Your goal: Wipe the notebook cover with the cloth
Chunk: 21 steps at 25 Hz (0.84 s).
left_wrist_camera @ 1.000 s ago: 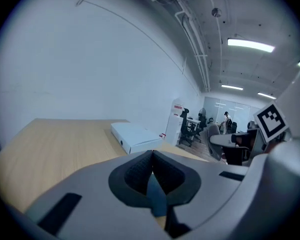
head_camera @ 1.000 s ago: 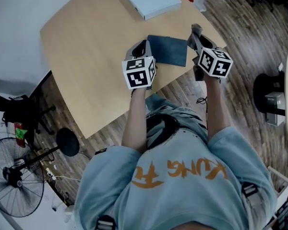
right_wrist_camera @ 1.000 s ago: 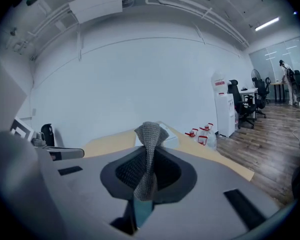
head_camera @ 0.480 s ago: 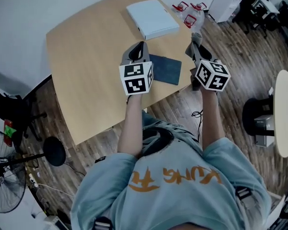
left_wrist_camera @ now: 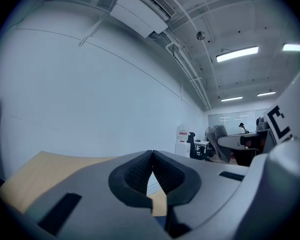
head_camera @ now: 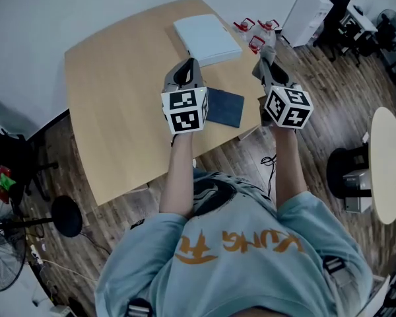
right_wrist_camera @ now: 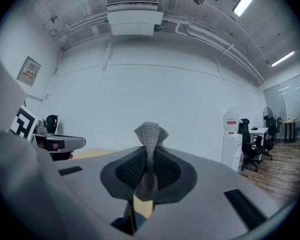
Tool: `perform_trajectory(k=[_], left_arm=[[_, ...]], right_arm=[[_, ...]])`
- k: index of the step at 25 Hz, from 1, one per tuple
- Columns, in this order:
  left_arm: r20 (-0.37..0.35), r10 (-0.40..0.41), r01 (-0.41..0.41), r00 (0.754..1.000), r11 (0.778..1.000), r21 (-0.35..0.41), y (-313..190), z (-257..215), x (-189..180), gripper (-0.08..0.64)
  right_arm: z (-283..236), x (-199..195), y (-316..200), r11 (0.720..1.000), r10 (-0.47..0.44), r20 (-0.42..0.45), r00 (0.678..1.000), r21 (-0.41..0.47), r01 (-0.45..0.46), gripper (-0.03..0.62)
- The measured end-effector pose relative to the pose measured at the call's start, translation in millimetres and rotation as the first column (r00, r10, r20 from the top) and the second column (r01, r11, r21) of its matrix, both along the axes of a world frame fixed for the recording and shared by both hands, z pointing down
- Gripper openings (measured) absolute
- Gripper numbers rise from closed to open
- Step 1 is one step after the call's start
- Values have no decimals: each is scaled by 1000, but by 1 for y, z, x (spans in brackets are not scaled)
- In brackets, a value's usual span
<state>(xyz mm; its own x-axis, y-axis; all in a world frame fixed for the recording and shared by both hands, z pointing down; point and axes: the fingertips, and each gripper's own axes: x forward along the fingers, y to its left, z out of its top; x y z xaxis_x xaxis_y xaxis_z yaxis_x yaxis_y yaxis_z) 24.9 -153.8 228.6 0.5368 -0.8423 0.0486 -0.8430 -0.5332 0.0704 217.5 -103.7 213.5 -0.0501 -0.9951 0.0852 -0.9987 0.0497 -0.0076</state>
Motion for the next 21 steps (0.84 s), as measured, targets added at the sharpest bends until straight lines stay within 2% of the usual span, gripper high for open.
perform_trajectory(k=[13,17,21], left_arm=[[7,-18,17,1000,999,33,3,-7,-10,17],[3,-19,19,1000,999,35,5,-10,-13,17],[-5,-23,23,1000,999,34,6,-10,-16,17]], right_arm=[[-10,-3,7,999,17,-16,1000,51,-16,28],[-10,-8,11,999,-10,-9,1000,53,10,26],[-10,-16,8,999,-26,-37,999,41,28,26]])
